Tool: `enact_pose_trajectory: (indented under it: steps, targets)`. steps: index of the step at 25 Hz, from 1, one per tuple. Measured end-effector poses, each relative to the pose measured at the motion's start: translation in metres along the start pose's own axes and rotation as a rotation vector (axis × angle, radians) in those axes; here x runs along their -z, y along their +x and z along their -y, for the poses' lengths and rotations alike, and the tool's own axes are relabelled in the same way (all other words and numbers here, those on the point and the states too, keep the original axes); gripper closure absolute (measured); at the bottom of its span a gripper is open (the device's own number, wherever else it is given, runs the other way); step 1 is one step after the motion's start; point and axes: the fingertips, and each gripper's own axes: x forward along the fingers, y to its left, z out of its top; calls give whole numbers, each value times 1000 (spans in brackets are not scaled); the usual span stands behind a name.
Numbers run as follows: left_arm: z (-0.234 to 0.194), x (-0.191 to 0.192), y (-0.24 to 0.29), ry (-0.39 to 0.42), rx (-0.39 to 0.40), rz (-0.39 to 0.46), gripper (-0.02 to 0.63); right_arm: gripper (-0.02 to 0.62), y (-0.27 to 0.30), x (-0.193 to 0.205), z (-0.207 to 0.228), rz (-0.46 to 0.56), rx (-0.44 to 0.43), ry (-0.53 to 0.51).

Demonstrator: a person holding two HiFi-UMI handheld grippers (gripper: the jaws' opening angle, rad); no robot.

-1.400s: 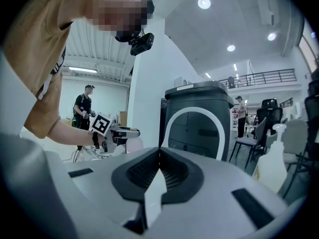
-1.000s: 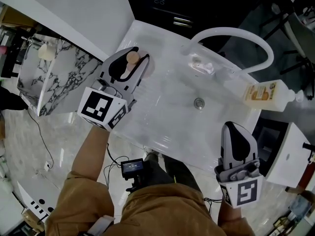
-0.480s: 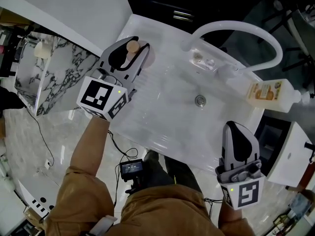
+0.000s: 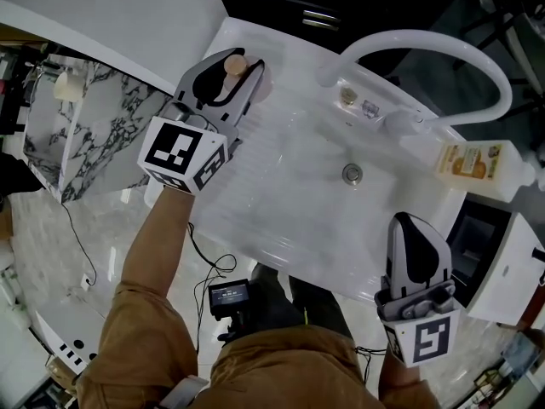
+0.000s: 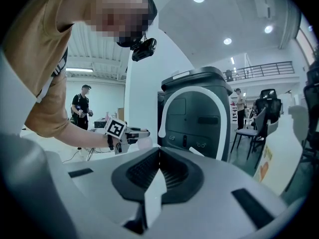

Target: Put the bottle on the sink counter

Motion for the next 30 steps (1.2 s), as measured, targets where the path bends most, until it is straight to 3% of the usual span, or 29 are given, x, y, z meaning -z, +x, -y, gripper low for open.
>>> enact_pose_trajectory:
  steps: [8, 13, 30]
  targets:
    - [-6, 14, 13, 12, 0, -4, 476, 591, 7, 11, -4, -9, -44, 8]
    - [-10, 20, 22, 19, -7, -4, 476, 591, 14, 13, 1, -17, -16, 1]
    - [-28, 44, 47, 44, -17, -24, 476, 591, 25, 28, -3, -38, -37, 3]
